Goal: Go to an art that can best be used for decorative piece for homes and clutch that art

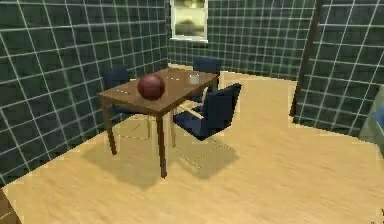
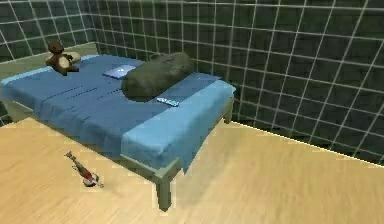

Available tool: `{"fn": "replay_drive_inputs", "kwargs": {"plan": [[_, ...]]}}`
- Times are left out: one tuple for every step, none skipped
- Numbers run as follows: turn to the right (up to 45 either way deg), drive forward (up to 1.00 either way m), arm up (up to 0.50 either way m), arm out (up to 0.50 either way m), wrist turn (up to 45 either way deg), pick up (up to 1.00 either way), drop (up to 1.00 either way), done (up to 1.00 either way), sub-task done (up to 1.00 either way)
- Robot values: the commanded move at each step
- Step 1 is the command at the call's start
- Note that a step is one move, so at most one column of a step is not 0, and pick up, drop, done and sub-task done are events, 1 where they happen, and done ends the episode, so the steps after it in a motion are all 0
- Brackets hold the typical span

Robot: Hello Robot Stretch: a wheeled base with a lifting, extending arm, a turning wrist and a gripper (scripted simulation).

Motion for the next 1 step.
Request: {"fn": "replay_drive_inputs", "kwargs": {"plan": [[-45.0, 0.0, 0.0, 0.0, 0.0, 0.0, 0.0, 0.0, 0.0]]}}
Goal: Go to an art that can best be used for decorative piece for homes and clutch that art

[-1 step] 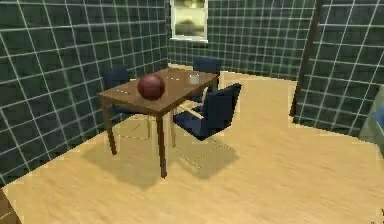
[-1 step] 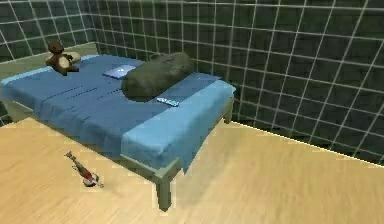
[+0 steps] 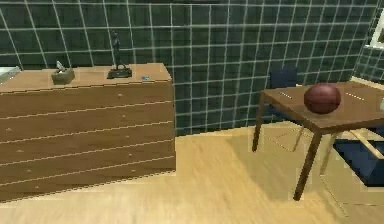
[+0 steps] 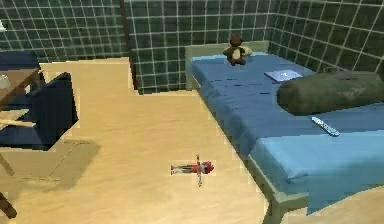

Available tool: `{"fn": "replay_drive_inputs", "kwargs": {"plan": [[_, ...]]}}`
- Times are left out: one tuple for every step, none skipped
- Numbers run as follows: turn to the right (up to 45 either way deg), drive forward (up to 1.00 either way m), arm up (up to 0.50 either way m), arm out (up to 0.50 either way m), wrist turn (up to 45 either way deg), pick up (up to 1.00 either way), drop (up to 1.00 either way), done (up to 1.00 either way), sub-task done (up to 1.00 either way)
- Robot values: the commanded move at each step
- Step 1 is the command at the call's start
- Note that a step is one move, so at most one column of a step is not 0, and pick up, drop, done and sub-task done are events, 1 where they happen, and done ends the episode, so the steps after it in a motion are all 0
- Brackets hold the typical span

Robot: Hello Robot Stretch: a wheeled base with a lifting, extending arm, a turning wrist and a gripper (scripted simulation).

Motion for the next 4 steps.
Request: {"fn": "replay_drive_inputs", "kwargs": {"plan": [[-12.0, 0.0, 0.0, 0.0, 0.0, 0.0, 0.0, 0.0, 0.0], [-3.0, 0.0, 0.0, 0.0, 0.0, 0.0, 0.0, 0.0, 0.0], [0.0, 0.9, 0.0, 0.0, 0.0, 0.0, 0.0, 0.0, 0.0], [-45.0, 0.0, 0.0, 0.0, 0.0, 0.0, 0.0, 0.0, 0.0]]}}
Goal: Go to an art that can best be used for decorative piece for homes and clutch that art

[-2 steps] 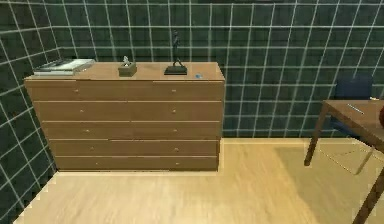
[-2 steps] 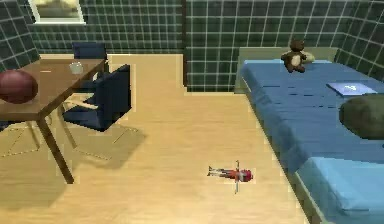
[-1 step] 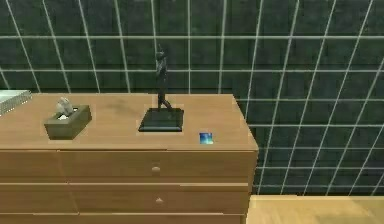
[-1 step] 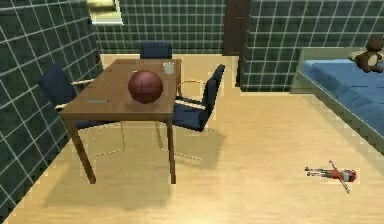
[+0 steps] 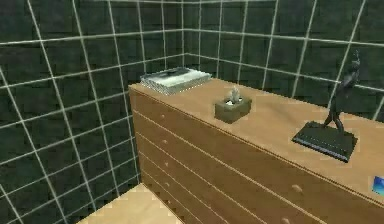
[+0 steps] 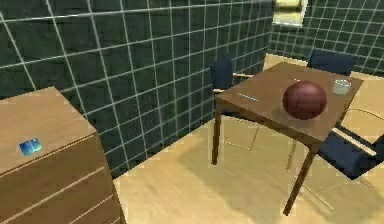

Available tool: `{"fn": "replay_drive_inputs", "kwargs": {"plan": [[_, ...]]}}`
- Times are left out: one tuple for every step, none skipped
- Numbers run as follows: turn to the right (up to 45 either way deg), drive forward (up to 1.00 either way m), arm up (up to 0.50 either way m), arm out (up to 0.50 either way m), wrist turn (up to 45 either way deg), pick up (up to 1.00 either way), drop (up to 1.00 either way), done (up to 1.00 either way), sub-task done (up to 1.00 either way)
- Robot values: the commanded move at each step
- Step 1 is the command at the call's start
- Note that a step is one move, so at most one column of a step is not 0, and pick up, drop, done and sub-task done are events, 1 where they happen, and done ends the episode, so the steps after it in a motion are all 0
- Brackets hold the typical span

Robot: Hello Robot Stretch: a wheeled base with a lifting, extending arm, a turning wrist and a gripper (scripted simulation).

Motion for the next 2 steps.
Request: {"fn": "replay_drive_inputs", "kwargs": {"plan": [[-45.0, 0.0, 0.0, 0.0, 0.0, 0.0, 0.0, 0.0, 0.0], [-9.0, 0.0, 0.0, 0.0, 0.0, 0.0, 0.0, 0.0, 0.0]]}}
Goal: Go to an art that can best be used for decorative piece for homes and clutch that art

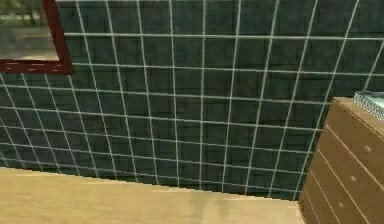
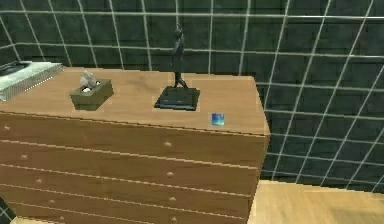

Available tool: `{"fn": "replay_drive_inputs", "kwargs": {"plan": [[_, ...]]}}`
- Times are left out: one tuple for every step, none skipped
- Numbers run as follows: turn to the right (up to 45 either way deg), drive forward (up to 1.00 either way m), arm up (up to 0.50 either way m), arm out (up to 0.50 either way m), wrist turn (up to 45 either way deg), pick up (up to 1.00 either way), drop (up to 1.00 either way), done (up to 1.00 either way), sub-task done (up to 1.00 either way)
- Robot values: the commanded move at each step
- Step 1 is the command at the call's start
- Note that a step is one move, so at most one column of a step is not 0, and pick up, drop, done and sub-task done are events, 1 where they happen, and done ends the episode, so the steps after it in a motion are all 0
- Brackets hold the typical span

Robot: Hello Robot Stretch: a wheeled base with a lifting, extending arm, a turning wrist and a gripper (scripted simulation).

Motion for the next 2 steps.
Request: {"fn": "replay_drive_inputs", "kwargs": {"plan": [[45.0, 0.0, 0.0, 0.0, 0.0, 0.0, 0.0, 0.0, 0.0], [45.0, 0.0, 0.0, 0.0, 0.0, 0.0, 0.0, 0.0, 0.0]]}}
